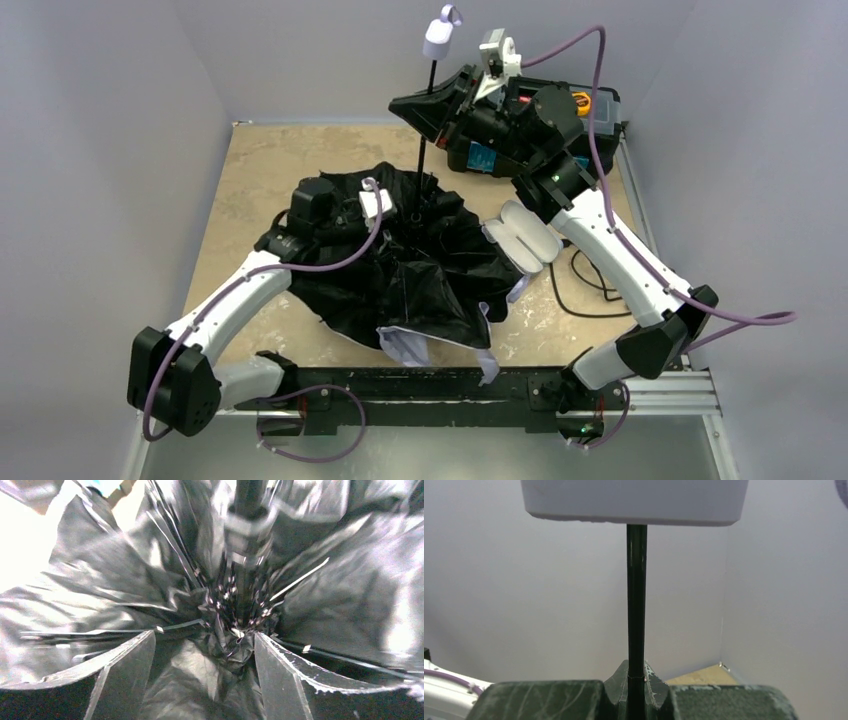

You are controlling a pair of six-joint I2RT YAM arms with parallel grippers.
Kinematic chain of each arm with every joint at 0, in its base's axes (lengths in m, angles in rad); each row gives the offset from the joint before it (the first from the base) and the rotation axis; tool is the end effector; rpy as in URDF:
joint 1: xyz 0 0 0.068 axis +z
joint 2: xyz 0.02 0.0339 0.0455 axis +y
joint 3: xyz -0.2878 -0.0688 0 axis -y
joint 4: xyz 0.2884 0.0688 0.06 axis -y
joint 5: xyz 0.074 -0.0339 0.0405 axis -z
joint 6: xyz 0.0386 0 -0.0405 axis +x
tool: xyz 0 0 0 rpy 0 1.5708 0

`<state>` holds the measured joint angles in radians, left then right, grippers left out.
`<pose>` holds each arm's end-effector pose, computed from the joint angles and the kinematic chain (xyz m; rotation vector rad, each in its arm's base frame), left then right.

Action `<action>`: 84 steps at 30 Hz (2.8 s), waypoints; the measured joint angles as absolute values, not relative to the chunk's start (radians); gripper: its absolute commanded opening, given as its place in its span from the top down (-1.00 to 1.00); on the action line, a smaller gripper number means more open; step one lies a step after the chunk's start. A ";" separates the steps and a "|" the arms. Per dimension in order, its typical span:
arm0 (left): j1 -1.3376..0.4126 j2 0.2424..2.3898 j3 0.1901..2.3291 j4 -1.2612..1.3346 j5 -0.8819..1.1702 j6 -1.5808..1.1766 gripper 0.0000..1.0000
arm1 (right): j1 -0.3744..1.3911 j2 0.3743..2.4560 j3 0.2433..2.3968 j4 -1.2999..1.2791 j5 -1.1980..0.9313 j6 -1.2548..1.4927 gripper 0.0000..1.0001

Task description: Open the umbrella

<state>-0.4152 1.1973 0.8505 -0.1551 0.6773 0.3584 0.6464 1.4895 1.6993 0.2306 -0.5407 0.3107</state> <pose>0.2628 -0.1423 0.2898 1.1333 1.6841 -0.7330 0.2779 0.2346 0.5648 -0.6992 1.0677 1.1369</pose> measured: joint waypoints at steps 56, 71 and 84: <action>-0.433 1.303 0.911 0.222 0.793 0.175 0.36 | 0.649 1.601 1.772 0.170 -0.591 0.268 1.00; -0.408 1.326 0.936 0.259 0.747 0.178 0.20 | 0.647 1.604 1.836 0.110 -0.536 0.215 1.00; -0.381 1.312 0.992 0.063 0.829 0.227 -0.07 | 0.648 1.524 1.678 0.161 -0.517 0.227 1.00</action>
<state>-0.3809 1.3121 0.9916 0.0628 0.8288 0.2272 0.6483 1.5242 1.6779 0.1612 -0.5167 0.2272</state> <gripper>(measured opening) 0.489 0.044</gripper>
